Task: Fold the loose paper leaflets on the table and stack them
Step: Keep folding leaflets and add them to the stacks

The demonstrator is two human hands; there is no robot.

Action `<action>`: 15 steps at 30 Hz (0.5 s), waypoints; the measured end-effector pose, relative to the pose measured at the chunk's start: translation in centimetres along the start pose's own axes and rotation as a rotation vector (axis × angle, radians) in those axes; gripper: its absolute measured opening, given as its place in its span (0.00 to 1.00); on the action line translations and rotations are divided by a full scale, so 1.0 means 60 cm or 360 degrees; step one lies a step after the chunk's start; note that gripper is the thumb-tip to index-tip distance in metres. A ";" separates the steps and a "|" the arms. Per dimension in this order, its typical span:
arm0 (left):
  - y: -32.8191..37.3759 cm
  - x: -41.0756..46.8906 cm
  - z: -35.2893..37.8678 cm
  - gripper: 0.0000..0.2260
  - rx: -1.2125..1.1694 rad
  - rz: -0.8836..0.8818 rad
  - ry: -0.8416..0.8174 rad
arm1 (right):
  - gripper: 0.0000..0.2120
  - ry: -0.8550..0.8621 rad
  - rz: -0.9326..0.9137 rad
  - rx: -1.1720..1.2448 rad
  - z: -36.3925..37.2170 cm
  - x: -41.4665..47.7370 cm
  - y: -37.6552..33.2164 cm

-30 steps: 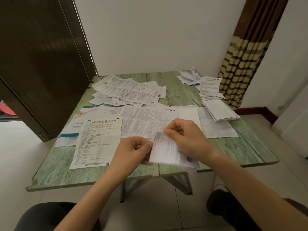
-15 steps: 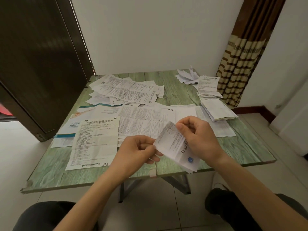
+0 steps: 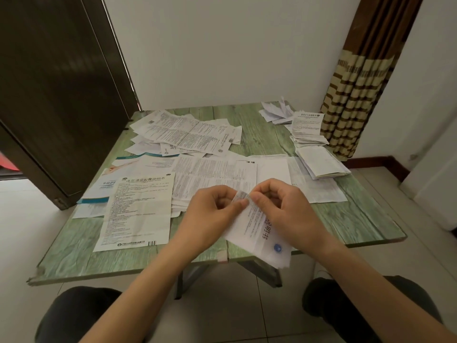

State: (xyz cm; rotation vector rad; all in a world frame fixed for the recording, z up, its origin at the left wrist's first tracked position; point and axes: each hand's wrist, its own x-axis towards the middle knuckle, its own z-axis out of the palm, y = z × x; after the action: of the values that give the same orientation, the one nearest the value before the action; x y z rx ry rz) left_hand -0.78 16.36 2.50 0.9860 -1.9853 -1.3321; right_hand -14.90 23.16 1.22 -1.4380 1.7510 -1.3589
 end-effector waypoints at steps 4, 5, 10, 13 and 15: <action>-0.005 -0.001 0.006 0.07 0.0014 -0.0010 0.0037 | 0.03 -0.0056 0.0079 -0.0073 -0.009 0.000 0.005; -0.006 -0.001 0.008 0.07 0.0012 -0.0012 0.0031 | 0.03 -0.0067 0.0106 -0.0086 -0.011 0.000 0.006; -0.011 0.000 0.019 0.06 0.0019 0.0037 0.0097 | 0.04 -0.0124 0.0115 -0.0104 -0.012 -0.001 0.007; -0.010 0.009 0.018 0.08 0.0008 0.0029 0.0229 | 0.04 -0.0139 0.0169 -0.0115 -0.022 0.003 0.010; -0.012 0.023 0.007 0.09 -0.0073 -0.0030 0.0334 | 0.05 -0.0127 0.0237 -0.0086 -0.040 0.003 0.016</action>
State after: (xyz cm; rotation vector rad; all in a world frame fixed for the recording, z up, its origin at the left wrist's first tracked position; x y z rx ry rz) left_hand -1.74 15.29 1.74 1.0786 -1.7853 -1.2249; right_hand -17.41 23.84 1.34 -1.3413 1.8164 -1.1705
